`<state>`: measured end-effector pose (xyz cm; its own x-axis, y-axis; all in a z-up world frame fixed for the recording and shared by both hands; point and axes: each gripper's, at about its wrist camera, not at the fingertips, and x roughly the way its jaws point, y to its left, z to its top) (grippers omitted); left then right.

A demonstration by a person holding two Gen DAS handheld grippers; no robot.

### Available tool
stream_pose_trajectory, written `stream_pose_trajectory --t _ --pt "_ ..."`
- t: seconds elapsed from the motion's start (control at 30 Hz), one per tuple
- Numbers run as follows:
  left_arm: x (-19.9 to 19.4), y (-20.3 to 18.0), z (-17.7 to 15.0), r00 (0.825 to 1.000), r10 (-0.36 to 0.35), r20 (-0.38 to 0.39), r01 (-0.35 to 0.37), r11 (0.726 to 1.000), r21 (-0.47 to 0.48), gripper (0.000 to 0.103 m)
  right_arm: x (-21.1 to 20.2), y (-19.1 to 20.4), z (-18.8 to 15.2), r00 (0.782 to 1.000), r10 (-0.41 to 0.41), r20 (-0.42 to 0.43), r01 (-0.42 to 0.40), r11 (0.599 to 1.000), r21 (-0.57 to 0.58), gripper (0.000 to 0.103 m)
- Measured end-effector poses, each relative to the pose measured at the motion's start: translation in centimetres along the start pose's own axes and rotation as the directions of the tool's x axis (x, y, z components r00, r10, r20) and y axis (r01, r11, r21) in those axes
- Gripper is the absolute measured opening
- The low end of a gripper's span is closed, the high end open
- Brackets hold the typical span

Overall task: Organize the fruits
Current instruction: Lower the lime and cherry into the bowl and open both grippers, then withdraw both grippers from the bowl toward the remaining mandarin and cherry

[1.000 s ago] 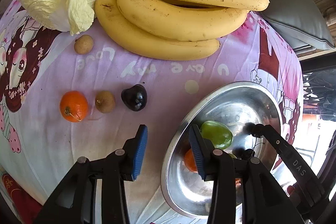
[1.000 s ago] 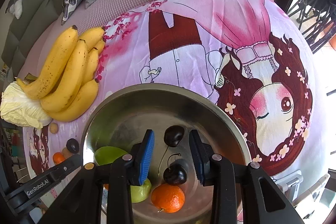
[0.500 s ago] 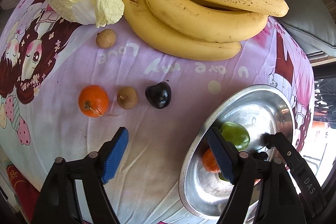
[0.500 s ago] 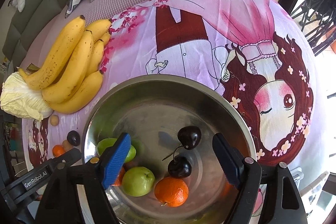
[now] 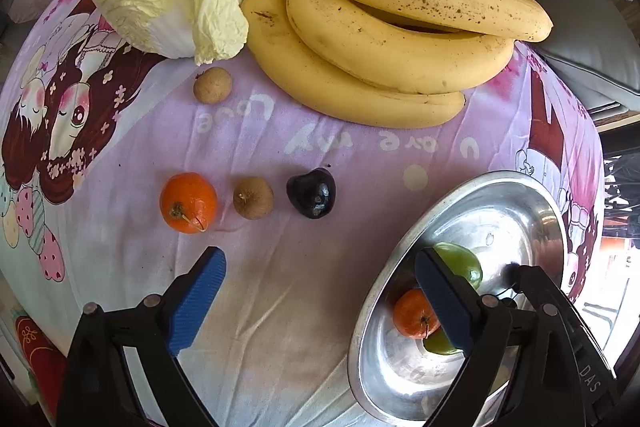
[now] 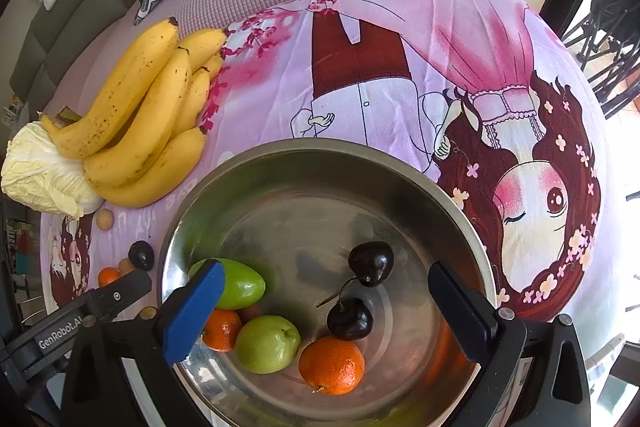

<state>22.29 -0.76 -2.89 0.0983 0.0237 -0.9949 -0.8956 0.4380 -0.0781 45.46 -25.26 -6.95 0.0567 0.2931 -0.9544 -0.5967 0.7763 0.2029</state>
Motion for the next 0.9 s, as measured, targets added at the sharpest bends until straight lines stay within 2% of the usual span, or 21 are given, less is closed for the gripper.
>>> stream_pose_trajectory --t 0.13,0.43,0.53,0.9 --pt "0.0 0.1 0.5 1.000 0.027 0.013 -0.027 1.000 0.002 0.098 0.2 0.2 -0.1 1.000 -0.008 0.003 0.008 1.000 -0.018 0.103" --pt "0.4 1.0 0.6 0.999 0.032 0.011 -0.032 0.999 -0.011 0.098 0.3 0.6 -0.2 1.000 -0.020 -0.002 0.019 0.998 -0.056 0.103" --pt "0.0 1.5 0.5 0.997 0.065 0.029 -0.065 0.998 -0.007 0.098 0.1 1.0 -0.4 1.000 -0.028 0.005 0.028 0.998 -0.063 0.103" --pt "-2.0 4.7 0.0 0.991 0.115 0.069 -0.117 0.993 0.026 0.098 -0.9 3.6 -1.4 1.000 -0.024 0.006 0.025 0.995 -0.093 0.103"
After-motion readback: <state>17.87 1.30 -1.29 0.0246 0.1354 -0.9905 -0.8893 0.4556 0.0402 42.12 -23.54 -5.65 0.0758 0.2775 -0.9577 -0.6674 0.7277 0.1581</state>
